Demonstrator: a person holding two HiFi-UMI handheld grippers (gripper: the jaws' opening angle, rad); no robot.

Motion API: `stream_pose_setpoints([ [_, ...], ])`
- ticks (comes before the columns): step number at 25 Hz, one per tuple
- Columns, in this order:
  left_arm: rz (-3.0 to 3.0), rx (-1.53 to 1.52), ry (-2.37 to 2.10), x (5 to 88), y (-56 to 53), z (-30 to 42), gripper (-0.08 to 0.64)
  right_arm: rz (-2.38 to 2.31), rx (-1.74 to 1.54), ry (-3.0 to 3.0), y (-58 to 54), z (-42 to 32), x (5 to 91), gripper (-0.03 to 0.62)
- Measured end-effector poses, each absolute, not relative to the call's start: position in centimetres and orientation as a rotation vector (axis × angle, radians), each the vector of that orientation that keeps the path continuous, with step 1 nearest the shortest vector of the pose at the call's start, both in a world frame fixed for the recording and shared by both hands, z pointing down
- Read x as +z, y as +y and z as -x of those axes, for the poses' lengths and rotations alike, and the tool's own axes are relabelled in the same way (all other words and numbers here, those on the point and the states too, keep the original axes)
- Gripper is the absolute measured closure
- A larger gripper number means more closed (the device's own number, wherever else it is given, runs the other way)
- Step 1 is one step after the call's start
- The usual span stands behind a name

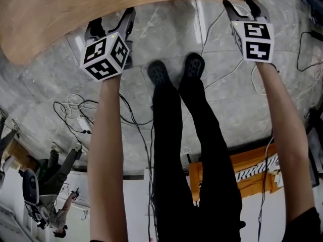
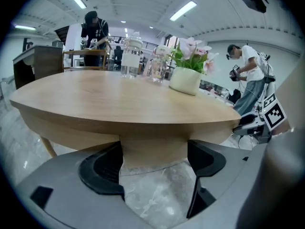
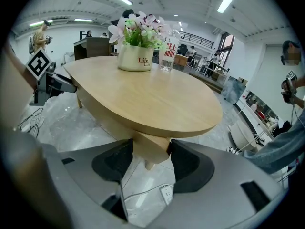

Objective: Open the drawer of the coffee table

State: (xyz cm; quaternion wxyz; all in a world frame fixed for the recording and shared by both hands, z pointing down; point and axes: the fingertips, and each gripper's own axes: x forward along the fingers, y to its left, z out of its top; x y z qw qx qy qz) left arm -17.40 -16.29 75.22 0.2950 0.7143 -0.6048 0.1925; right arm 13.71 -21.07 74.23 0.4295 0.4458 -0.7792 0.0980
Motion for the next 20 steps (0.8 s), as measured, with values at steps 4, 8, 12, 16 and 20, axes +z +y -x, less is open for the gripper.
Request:
stream_pose_setpoints([
  [4, -1.895, 0.527, -1.601, 75.4, -15.5, 17.3, 0.123, -1.111, 0.257, -1.932, -20.1, -13.9, 74.5, 0.341],
  [8, -1.878, 0.538, -1.595, 75.6, -14.2, 17.1, 0.123, -1.114, 0.27, -1.916, -18.8, -14.2, 74.6, 0.342],
  [12, -1.862, 0.548, -1.587, 75.3, -12.6, 16.7, 0.123, -1.106, 0.287, -1.902, -17.2, -14.6, 74.3, 0.342],
  [16, -1.848, 0.566, -1.572, 75.4, -10.7, 16.5, 0.123, -1.093, 0.31, -1.886, -15.4, -14.8, 74.5, 0.345],
  [20, -1.827, 0.574, -1.56, 75.6, -8.7, 16.2, 0.126, -1.077, 0.321, -1.877, -13.6, -15.1, 74.6, 0.345],
])
